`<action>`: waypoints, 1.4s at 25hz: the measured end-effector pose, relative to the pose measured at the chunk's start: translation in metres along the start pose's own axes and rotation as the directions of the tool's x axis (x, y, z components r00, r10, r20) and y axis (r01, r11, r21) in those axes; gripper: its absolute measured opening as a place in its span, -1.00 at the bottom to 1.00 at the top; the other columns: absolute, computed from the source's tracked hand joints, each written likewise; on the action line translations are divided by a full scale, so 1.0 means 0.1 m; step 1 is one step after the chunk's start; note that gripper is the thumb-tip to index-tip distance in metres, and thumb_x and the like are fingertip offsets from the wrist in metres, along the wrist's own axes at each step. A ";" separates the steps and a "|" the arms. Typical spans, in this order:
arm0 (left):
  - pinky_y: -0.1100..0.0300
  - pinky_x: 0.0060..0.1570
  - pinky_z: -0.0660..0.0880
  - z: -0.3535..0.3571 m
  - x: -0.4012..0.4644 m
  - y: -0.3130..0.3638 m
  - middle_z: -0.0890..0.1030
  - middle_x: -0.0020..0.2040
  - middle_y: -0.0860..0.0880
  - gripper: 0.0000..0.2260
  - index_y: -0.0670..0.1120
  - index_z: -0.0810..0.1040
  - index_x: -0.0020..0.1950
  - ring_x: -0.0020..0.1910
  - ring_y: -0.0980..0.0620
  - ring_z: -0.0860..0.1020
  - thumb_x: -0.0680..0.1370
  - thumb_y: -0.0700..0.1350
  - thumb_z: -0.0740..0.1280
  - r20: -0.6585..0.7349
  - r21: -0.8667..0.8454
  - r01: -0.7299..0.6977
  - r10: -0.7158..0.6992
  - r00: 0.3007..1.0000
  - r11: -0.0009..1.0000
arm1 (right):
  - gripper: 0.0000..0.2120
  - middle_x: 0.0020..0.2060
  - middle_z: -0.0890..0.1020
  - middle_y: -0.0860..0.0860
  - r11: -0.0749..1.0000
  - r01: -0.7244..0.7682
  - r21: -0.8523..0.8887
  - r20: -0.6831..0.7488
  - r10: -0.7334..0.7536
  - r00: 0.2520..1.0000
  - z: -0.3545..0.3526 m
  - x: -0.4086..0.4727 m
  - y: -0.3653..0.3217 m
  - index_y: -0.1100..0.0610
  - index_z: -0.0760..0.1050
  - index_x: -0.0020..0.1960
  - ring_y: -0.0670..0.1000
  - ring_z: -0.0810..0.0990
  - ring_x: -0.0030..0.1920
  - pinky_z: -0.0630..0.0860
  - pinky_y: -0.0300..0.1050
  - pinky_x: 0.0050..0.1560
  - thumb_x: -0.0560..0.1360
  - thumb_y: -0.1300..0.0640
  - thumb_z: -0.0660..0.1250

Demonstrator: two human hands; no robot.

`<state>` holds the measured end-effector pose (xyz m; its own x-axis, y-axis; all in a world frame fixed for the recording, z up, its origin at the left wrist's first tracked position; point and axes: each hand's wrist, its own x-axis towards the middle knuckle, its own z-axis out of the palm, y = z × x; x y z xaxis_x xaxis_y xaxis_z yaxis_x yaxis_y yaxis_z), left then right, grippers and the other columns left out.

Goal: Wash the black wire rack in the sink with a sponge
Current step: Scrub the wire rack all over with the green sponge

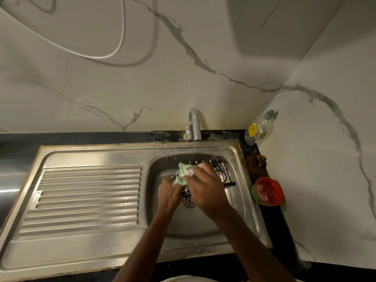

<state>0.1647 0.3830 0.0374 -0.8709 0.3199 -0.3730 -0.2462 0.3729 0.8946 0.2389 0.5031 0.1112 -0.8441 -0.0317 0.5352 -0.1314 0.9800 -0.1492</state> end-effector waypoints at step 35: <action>-0.02 -0.23 0.68 -0.21 0.09 0.02 0.74 0.09 -0.11 -0.75 -0.04 0.71 0.14 0.13 -0.14 0.68 0.63 -0.23 0.26 0.079 -0.408 0.194 -0.177 0.981 0.892 | -0.68 -0.07 0.66 0.14 0.812 -0.582 -0.045 -0.257 0.554 0.792 -0.08 -0.32 0.30 0.23 0.68 0.10 0.15 0.57 -0.07 0.59 0.09 -0.22 0.48 0.30 0.20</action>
<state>0.1474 0.3685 0.0412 -0.7771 0.3169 -0.5437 -0.5619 0.0396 0.8262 0.2660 0.5348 0.0960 -0.6074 0.5683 0.5551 0.4086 0.8227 -0.3951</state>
